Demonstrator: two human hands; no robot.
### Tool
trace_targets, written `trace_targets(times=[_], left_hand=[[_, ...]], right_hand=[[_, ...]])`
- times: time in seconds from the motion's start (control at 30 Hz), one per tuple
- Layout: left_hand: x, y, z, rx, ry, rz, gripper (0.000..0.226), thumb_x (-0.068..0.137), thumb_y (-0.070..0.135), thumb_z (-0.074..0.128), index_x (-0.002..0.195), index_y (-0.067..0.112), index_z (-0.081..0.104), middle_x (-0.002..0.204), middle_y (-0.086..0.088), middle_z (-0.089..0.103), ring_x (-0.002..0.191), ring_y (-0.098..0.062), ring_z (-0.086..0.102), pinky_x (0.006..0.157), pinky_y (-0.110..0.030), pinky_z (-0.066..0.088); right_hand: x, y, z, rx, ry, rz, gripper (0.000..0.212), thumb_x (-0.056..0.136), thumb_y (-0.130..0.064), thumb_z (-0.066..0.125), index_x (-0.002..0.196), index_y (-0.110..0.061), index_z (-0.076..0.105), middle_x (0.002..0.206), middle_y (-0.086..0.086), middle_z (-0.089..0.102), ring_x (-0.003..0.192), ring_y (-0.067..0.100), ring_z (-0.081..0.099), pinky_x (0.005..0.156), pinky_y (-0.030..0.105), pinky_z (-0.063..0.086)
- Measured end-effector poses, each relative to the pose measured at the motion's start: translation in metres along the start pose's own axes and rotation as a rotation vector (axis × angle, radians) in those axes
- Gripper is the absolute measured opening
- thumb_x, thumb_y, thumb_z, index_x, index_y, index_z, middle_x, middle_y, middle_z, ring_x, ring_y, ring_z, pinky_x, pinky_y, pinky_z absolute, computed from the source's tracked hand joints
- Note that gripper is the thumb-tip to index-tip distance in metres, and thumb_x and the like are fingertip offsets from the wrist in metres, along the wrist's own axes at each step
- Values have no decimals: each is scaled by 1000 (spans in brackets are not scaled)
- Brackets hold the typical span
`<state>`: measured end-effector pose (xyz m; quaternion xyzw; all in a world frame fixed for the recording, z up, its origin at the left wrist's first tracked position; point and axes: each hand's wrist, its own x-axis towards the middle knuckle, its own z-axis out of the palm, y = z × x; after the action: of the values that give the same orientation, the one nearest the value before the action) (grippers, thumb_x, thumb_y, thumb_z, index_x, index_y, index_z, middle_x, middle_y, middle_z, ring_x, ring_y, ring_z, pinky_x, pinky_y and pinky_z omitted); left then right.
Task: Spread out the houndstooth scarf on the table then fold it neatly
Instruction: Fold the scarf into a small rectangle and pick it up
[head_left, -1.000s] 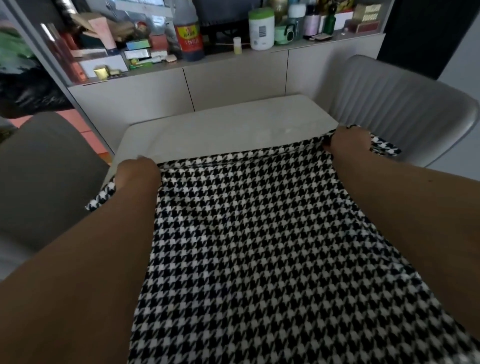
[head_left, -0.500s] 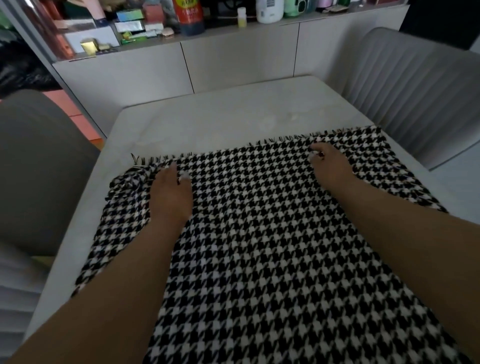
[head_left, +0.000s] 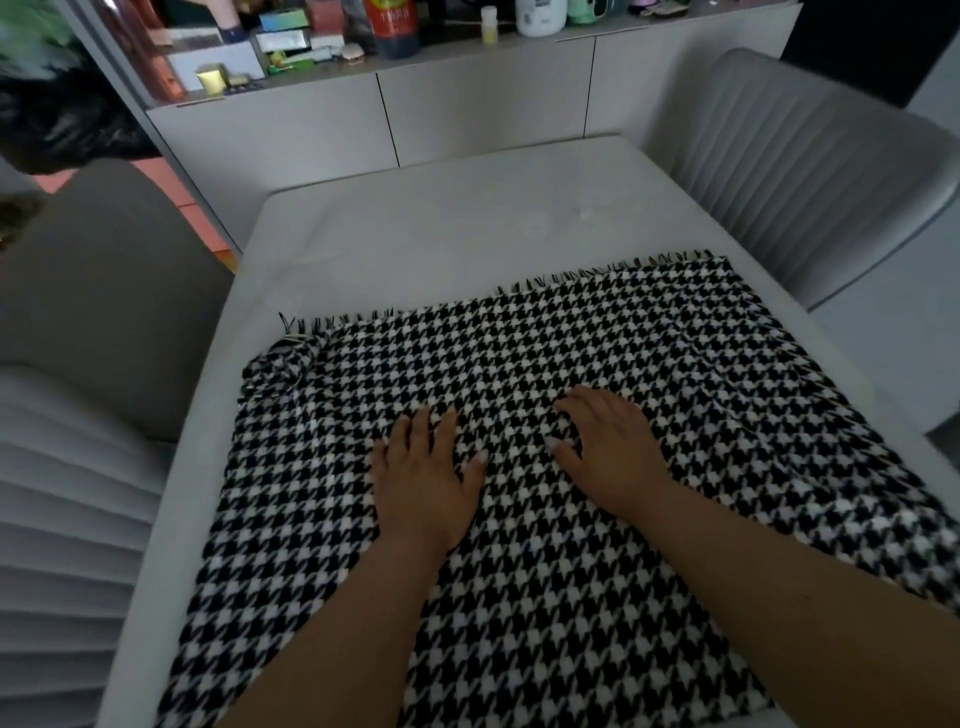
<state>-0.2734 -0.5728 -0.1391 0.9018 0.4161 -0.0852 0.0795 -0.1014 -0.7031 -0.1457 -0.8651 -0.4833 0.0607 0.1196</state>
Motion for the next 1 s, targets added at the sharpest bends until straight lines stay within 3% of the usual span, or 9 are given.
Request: trace_targets(times=[0.2,0.3,0.4,0.53,0.6,0.73,0.8,0.9,1.0], left_hand=[[-94,11,18,-26,-30,-11,81,80,69,-13,152,31,-10,161,-2,-13,148,-25,-14,119,-48,-8],[-138,15,28,-34,-44,0,89,72,70,-21,152,31,-12,161,-2,-15,147,-25,-16,118,-48,-9],[-179,21,38,-58,-54,-8,82,78,70,-14,151,31,-12,161,-2,-16,147,-24,-18,118,-48,-11],[-229,25,46,-77,-70,19,80,80,69,-12,151,32,-14,159,-1,-20,146,-24,-20,114,-45,-18],[-246,22,45,-116,-61,53,81,79,70,-13,151,34,-12,159,1,-19,147,-22,-17,116,-42,-18],[-248,-6,38,-157,50,131,69,93,63,8,153,30,6,162,3,-4,148,-17,-7,116,-30,-10],[-234,-29,36,-112,41,219,65,94,60,9,153,32,12,161,5,-1,148,-17,-6,119,-32,-6],[-205,-70,32,-67,-27,373,60,93,57,16,150,37,22,161,5,8,149,-19,1,120,-46,10],[-168,-119,28,39,-43,248,57,95,58,12,150,44,5,161,6,-3,147,-18,-1,119,-50,12]], right_hand=[[-95,-3,-1,-26,-16,25,60,90,-56,31,127,-18,57,138,4,52,127,24,48,106,43,34],[-143,-4,1,-47,-48,42,64,92,-61,22,128,-20,56,138,2,52,127,23,48,107,42,32],[-184,-1,4,-46,-61,33,69,93,-63,14,129,-21,55,139,0,51,128,20,45,109,40,30],[-229,0,5,-51,-35,15,65,93,-62,20,128,-19,56,138,1,52,127,15,33,107,32,17],[-240,-3,2,-32,-11,27,65,92,-61,23,126,-19,58,134,2,55,125,16,35,107,34,22],[-224,-29,-8,39,34,-18,77,92,-66,14,124,-12,59,126,9,60,117,28,55,102,45,39],[-206,-52,-7,65,1,-129,74,92,-65,18,129,-14,55,133,8,55,122,26,52,106,41,34],[-172,-71,5,28,-167,-326,76,86,-67,15,144,-23,37,153,0,32,141,19,28,115,34,12],[-130,-54,15,-66,-180,-328,85,82,-73,-1,150,-27,22,159,-3,16,146,15,11,117,32,0]])
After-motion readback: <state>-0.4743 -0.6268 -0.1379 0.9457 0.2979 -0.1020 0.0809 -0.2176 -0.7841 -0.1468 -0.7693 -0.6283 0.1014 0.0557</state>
